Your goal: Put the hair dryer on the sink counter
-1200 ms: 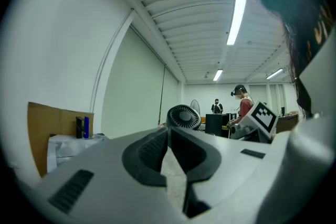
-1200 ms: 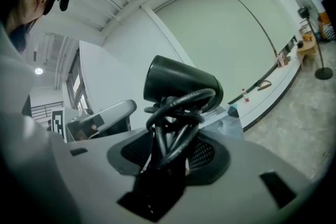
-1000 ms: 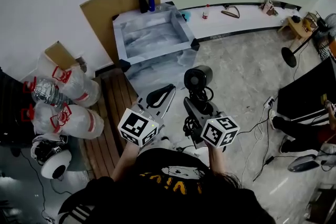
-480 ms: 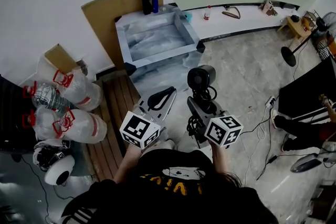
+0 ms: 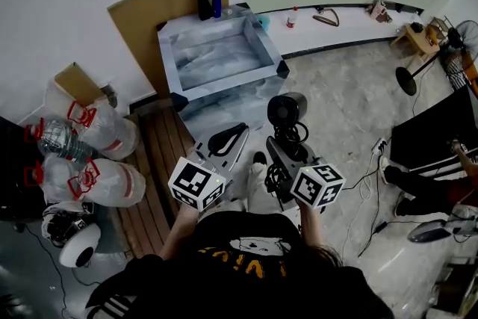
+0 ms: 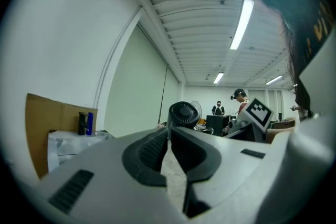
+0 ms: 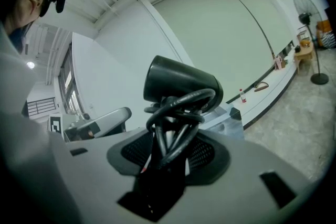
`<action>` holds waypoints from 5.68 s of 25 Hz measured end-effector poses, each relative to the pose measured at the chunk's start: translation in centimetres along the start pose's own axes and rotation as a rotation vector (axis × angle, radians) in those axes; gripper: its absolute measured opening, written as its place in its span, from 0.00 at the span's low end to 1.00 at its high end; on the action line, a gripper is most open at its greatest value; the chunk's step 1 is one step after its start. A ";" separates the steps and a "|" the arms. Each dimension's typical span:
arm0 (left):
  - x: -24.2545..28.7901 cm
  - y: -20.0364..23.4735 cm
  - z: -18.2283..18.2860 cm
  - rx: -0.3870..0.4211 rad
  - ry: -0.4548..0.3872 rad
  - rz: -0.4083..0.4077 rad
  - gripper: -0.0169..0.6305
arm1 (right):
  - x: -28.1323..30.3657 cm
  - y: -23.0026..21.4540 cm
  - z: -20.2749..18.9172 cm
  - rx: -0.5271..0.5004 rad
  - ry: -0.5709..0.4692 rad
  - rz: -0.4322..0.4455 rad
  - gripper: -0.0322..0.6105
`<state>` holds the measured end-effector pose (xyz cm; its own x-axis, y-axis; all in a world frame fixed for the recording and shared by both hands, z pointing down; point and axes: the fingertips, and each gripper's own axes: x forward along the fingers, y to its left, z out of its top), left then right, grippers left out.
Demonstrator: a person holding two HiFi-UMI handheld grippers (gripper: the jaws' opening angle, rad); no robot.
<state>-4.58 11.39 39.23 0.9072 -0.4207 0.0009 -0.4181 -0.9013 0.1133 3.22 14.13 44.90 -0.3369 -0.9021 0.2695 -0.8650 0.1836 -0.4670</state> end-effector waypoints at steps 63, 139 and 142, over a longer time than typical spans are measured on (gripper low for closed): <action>25.5 26.0 0.5 0.047 0.148 0.070 0.06 | 34.3 -23.1 15.8 -0.011 0.171 0.031 0.33; 17.6 39.4 -0.3 -0.004 0.156 0.250 0.06 | 51.5 -23.5 21.1 -0.161 0.099 -0.041 0.39; 18.6 38.0 -0.1 0.003 0.151 0.228 0.06 | 47.8 -21.4 21.6 -0.152 0.049 0.014 0.37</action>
<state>-3.62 -30.66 43.63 0.7861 -0.5930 0.1746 -0.6124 -0.7854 0.0899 13.65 -41.30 49.57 -0.3639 -0.8797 0.3062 -0.9052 0.2564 -0.3390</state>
